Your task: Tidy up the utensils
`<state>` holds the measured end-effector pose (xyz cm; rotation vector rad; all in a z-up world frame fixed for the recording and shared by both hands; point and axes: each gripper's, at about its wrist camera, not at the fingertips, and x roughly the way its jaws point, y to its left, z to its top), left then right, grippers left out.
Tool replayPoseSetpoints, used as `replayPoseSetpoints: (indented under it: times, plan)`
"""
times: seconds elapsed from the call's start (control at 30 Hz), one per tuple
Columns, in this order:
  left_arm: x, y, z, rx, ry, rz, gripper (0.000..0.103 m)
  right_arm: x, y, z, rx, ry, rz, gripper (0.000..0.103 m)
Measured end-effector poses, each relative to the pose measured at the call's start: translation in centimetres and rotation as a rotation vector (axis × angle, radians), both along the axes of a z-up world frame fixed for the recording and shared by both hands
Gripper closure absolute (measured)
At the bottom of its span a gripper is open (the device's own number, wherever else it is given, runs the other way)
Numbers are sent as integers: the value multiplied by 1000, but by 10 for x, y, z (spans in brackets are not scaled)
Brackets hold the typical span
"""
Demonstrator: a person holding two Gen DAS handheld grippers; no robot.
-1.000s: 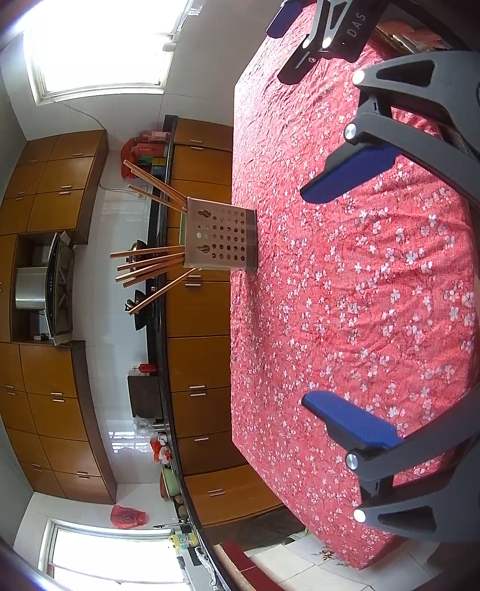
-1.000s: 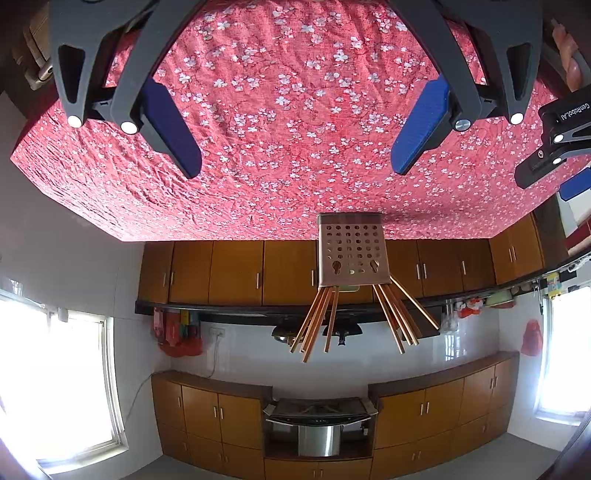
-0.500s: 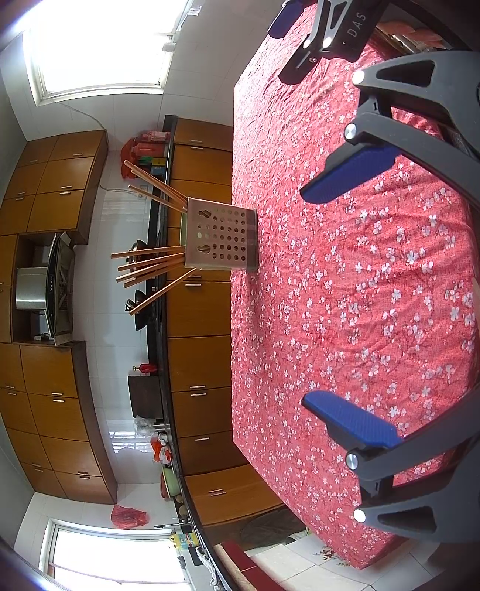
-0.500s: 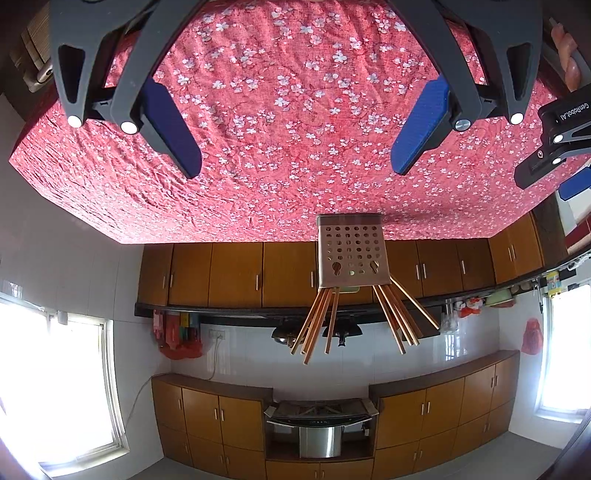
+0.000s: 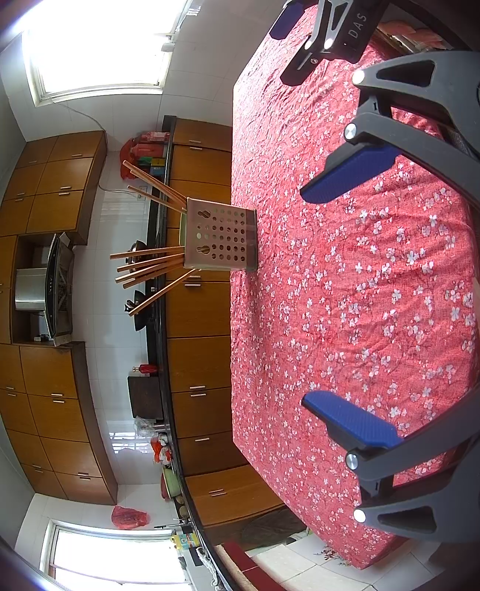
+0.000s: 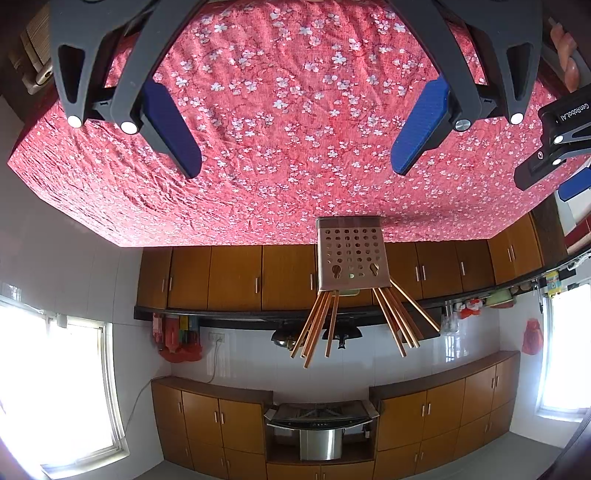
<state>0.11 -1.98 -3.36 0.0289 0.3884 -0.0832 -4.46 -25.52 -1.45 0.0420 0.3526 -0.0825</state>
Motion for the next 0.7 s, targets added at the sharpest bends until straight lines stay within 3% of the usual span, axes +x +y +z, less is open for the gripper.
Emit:
replayPoseSetpoints:
  times: [0.7]
  plan:
    - [1, 1, -1, 3, 1, -3, 4, 0, -1, 0, 2, 2, 0, 2]
